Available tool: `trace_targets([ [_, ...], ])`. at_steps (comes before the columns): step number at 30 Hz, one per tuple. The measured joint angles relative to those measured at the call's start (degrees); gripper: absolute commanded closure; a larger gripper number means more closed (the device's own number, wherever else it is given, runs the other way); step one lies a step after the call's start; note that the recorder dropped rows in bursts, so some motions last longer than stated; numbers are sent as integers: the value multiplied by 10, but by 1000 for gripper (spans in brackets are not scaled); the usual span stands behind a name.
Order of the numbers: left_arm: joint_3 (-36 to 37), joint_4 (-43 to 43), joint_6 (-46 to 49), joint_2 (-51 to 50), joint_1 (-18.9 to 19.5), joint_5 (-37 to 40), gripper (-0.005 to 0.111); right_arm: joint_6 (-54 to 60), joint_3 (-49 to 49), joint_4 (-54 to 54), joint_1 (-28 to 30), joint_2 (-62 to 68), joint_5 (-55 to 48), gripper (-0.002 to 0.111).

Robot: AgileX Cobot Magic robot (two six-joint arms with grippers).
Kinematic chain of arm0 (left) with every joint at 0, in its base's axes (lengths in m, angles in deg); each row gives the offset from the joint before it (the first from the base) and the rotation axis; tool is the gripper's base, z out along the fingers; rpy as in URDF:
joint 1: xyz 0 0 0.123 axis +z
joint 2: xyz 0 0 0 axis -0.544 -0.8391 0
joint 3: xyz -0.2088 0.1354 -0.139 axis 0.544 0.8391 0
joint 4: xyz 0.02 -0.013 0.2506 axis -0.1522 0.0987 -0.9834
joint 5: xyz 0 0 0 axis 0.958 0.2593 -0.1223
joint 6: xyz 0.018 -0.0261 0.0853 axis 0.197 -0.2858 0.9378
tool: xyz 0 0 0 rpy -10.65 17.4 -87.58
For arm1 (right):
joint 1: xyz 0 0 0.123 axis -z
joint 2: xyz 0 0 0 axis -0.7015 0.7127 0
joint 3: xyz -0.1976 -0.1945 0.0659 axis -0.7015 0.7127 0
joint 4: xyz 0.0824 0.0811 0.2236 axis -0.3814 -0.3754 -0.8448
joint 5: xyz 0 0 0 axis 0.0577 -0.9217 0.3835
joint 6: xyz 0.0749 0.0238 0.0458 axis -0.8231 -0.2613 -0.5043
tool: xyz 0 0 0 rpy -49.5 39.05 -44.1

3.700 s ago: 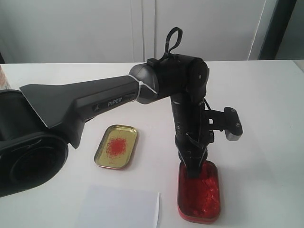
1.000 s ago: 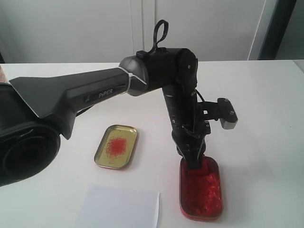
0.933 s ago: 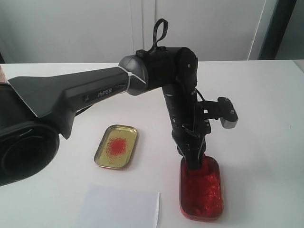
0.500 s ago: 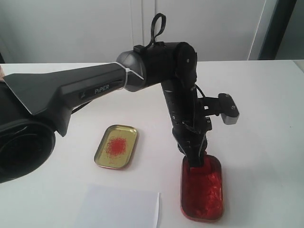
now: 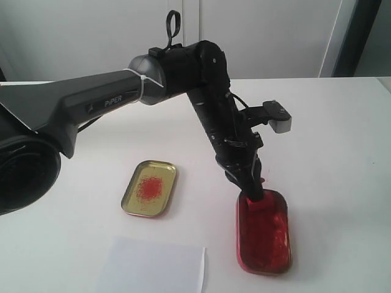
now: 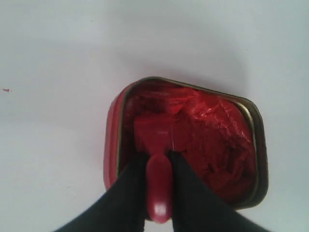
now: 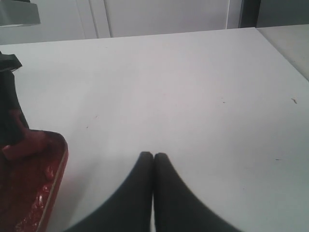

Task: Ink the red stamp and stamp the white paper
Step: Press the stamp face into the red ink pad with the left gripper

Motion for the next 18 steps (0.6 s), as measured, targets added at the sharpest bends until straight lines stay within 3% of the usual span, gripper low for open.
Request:
trace_targets([
  [18, 0, 13, -29, -4, 0, 0, 107, 0, 0, 0, 0, 0, 0, 108],
])
